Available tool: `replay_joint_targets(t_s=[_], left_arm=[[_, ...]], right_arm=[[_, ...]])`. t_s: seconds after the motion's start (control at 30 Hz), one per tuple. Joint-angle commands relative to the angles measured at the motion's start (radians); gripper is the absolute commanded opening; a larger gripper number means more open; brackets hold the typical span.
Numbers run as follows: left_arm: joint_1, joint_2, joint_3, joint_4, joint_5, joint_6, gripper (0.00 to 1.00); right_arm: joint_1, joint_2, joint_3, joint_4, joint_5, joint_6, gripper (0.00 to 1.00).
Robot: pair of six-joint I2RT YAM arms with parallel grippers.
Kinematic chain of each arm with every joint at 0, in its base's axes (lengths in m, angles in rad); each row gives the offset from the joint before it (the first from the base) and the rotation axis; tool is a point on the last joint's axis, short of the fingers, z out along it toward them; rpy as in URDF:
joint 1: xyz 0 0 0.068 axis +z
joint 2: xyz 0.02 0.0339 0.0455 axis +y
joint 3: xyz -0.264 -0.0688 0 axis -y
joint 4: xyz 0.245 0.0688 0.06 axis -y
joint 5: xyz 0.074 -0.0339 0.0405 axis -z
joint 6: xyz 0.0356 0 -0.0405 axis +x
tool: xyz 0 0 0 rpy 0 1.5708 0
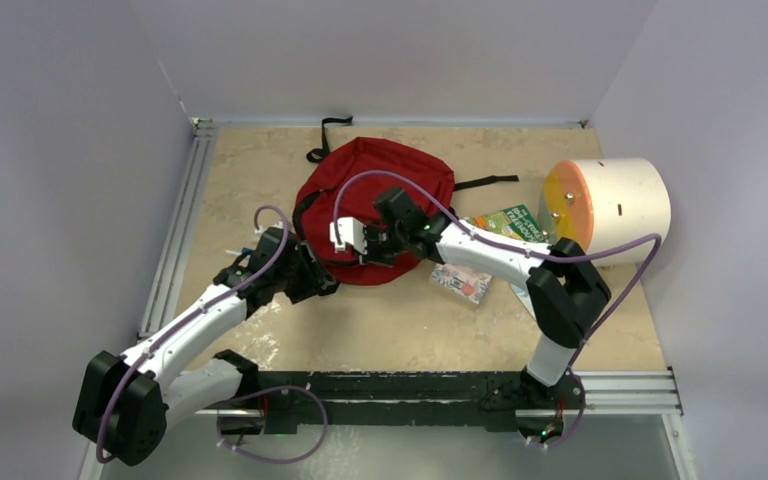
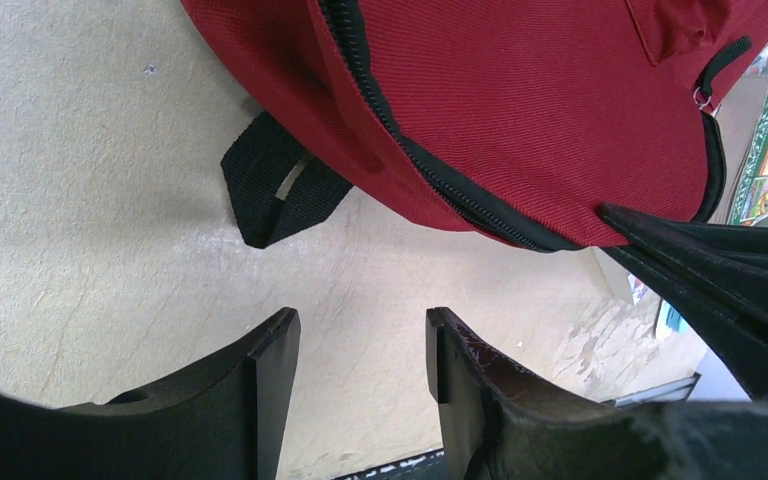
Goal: Pack the student bag
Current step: Adjust the student bag at the center of the board.
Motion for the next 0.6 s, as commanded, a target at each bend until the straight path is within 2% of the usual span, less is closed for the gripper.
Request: replay_joint_targets(t_s=[0.0,0.3,0.57], left_arm=[[0.011,-0.017,0.018,0.038,0.014,-0.009,0.5],[0.055,-0.05,0.059,0.109,0.063,-0.052,0.61],[0.099,-0.007,0.096,0.174,0.063,-0.037,0.62]], right_arm=[[0.003,-0.054,0.03,0.073,-0.084,0.113,0.0],[-0.039,-0.09,-0.013,0.277,-0.282,0.386,0.0],[-0.105,-0.055,-0.047,0.463,-0.328,0.676,0.0]])
